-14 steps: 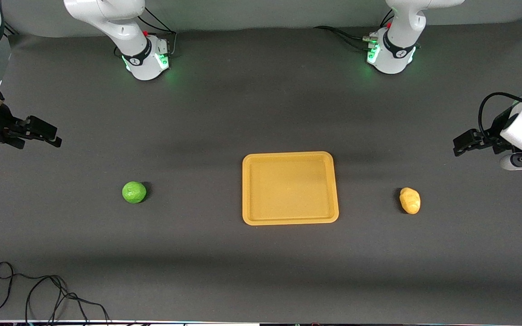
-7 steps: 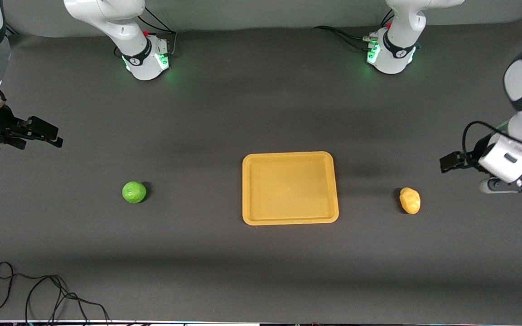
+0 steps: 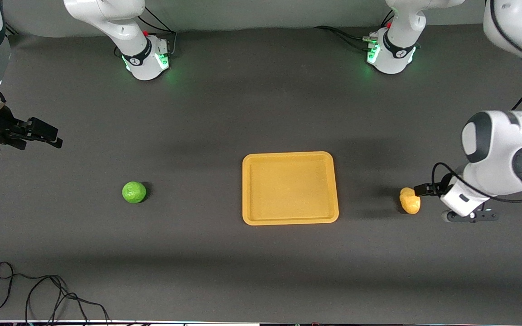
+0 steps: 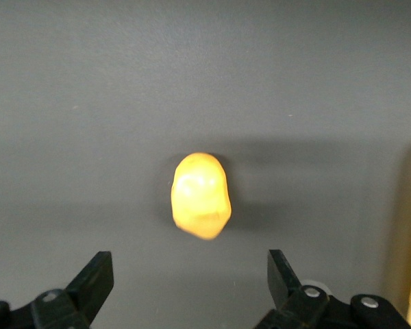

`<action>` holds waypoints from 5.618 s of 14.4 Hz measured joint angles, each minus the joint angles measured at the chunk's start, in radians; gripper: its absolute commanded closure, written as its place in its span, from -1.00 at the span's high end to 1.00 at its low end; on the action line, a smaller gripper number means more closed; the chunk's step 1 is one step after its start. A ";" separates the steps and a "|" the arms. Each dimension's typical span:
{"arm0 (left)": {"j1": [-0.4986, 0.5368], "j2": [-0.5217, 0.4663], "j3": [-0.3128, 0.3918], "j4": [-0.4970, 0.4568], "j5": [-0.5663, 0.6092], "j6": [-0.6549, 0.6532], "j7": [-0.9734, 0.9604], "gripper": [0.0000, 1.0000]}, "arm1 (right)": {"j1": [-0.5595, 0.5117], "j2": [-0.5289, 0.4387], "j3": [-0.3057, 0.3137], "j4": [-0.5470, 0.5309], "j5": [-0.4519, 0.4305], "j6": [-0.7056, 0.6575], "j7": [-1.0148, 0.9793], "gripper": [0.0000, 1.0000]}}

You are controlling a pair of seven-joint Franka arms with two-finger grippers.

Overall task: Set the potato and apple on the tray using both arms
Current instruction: 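Lower the left gripper and grasp the yellow potato, then carry the potato onto the tray while the right gripper reaches the apple, then release the potato on the tray while the right gripper lifts the apple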

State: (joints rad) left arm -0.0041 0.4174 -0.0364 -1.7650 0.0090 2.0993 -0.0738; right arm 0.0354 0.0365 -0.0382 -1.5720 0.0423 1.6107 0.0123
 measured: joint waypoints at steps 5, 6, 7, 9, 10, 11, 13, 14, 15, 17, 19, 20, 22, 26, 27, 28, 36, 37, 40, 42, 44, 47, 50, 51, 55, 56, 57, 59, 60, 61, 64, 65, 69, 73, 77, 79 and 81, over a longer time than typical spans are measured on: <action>0.000 0.078 0.001 -0.085 0.000 0.161 0.000 1.00 | 0.000 0.009 0.000 -0.003 0.000 0.000 -0.004 0.92; 0.000 0.089 0.001 -0.103 0.000 0.193 -0.001 0.98 | 0.000 0.010 0.000 -0.003 0.000 0.000 -0.005 0.98; 0.000 0.100 0.001 -0.120 0.000 0.225 -0.002 0.90 | 0.000 0.010 0.000 -0.003 0.000 -0.001 -0.006 0.99; 0.000 0.118 0.001 -0.148 0.000 0.278 -0.005 0.40 | 0.001 0.010 0.001 -0.003 0.000 -0.001 -0.007 0.99; 0.000 0.123 0.001 -0.156 0.000 0.295 -0.005 0.02 | 0.001 0.010 0.001 -0.004 0.000 -0.001 -0.008 0.99; 0.000 0.125 0.001 -0.161 0.000 0.301 -0.007 -0.22 | 0.001 0.010 0.001 -0.005 0.000 -0.001 -0.011 0.99; 0.000 0.122 0.000 -0.161 0.000 0.301 -0.019 -0.38 | 0.001 0.010 0.001 -0.006 -0.001 -0.001 -0.031 0.99; 0.000 0.116 0.000 -0.159 0.000 0.301 -0.028 -0.38 | 0.001 0.010 0.001 -0.006 -0.001 -0.001 -0.037 0.99; -0.001 0.103 -0.003 -0.154 0.000 0.292 -0.039 -0.38 | 0.001 0.010 0.001 -0.006 -0.002 -0.001 -0.038 0.99; -0.006 0.053 -0.009 -0.123 -0.001 0.206 -0.054 -0.38 | 0.001 0.010 0.001 -0.006 -0.002 -0.001 -0.038 0.99; -0.012 -0.019 -0.018 -0.069 -0.003 0.046 -0.079 -0.38 | 0.001 0.010 0.001 -0.005 -0.002 -0.001 -0.038 0.99; -0.013 -0.054 -0.031 -0.042 -0.005 -0.030 -0.102 -0.38 | 0.001 0.009 0.001 -0.005 -0.002 -0.001 -0.038 0.99; -0.018 -0.102 -0.086 -0.001 -0.007 -0.126 -0.195 -0.38 | 0.001 0.009 0.001 -0.004 -0.003 -0.001 -0.039 0.99; -0.069 -0.092 -0.201 0.010 -0.007 -0.135 -0.418 -0.37 | 0.001 0.009 0.001 -0.006 -0.003 0.000 -0.044 0.99; -0.096 -0.080 -0.205 0.010 -0.007 -0.121 -0.459 -0.37 | 0.001 0.010 0.001 -0.007 -0.003 0.000 -0.045 0.99; -0.122 -0.066 -0.206 0.010 -0.007 -0.100 -0.493 -0.37 | 0.001 0.011 0.001 -0.010 -0.003 0.000 -0.046 0.99; -0.273 0.120 -0.208 0.008 0.061 0.112 -0.687 -0.29 | 0.003 0.033 0.001 -0.159 -0.003 0.191 -0.047 0.99; -0.276 0.139 -0.207 0.009 0.062 0.132 -0.690 -0.25 | 0.005 0.034 0.002 -0.191 -0.003 0.231 -0.048 0.99; -0.284 0.175 -0.207 0.011 0.063 0.158 -0.692 -0.16 | 0.031 0.040 0.003 -0.288 -0.003 0.355 -0.051 0.99; -0.289 0.186 -0.207 0.013 0.065 0.166 -0.696 0.07 | 0.039 0.047 0.003 -0.376 -0.003 0.467 -0.051 0.99; -0.291 0.195 -0.207 0.018 0.070 0.171 -0.698 0.33 | 0.038 0.062 0.003 -0.478 -0.003 0.601 -0.051 0.99; -0.298 0.202 -0.207 0.022 0.086 0.172 -0.699 1.00 | 0.038 0.129 0.002 -0.575 -0.003 0.768 -0.051 0.99; -0.300 0.203 -0.207 0.024 0.107 0.176 -0.699 1.00 | 0.038 0.214 0.002 -0.613 -0.011 0.898 -0.053 0.99; -0.300 0.203 -0.206 0.025 0.108 0.177 -0.700 1.00 | 0.038 0.243 0.002 -0.616 -0.026 0.928 -0.053 0.99; -0.290 0.186 -0.197 0.052 0.109 0.164 -0.700 1.00 | 0.038 0.332 0.002 -0.616 -0.046 0.998 -0.053 0.97; -0.274 0.166 -0.196 0.062 0.109 0.140 -0.698 1.00 | 0.038 0.350 0.002 -0.616 -0.046 1.018 -0.053 0.92; -0.251 0.138 -0.195 0.068 0.108 0.113 -0.687 1.00 | 0.038 0.367 0.002 -0.615 -0.046 1.031 -0.053 0.73; -0.203 0.075 -0.195 0.074 0.099 0.054 -0.633 1.00 | 0.038 0.388 0.002 -0.614 -0.046 1.044 -0.053 0.33; -0.181 0.042 -0.194 0.074 0.092 0.022 -0.602 1.00 | 0.038 0.390 0.002 -0.613 -0.046 1.044 -0.053 0.27; -0.159 0.009 -0.194 0.074 0.087 -0.001 -0.579 1.00 | 0.038 0.389 0.002 -0.612 -0.046 1.044 -0.053 0.19; -0.091 -0.086 -0.193 0.074 0.084 -0.065 -0.523 1.00 | 0.039 0.369 0.002 -0.597 -0.046 1.039 -0.052 0.14; -0.064 -0.116 -0.192 0.074 0.074 -0.107 -0.473 1.00 | 0.040 0.351 0.004 -0.586 -0.046 1.015 -0.052 0.14; 0.052 -0.216 -0.188 0.073 0.015 -0.244 -0.263 1.00 | 0.148 0.269 0.008 -0.418 -0.045 0.706 0.089 0.15; 0.155 -0.292 -0.186 0.072 0.010 -0.333 -0.066 1.00 | 0.376 0.294 0.012 -0.260 -0.037 0.647 0.418 0.15; 0.213 -0.355 -0.184 0.071 0.008 -0.375 0.027 1.00 | 0.560 0.504 0.013 -0.004 -0.029 0.648 0.607 0.15; 0.218 -0.364 -0.184 0.067 0.008 -0.378 0.044 1.00 | 0.621 0.634 0.012 0.130 -0.029 0.650 0.669 0.15; 0.222 -0.363 -0.184 0.057 0.008 -0.378 0.054 1.00 | 0.667 0.753 0.010 0.253 -0.029 0.651 0.735 0.15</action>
State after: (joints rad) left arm 0.2177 0.0540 -0.2203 -1.7076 0.0167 1.7214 -0.0199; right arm 0.7026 0.7892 -0.0279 -1.3194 0.0136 2.2618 0.7472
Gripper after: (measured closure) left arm 0.000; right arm 0.247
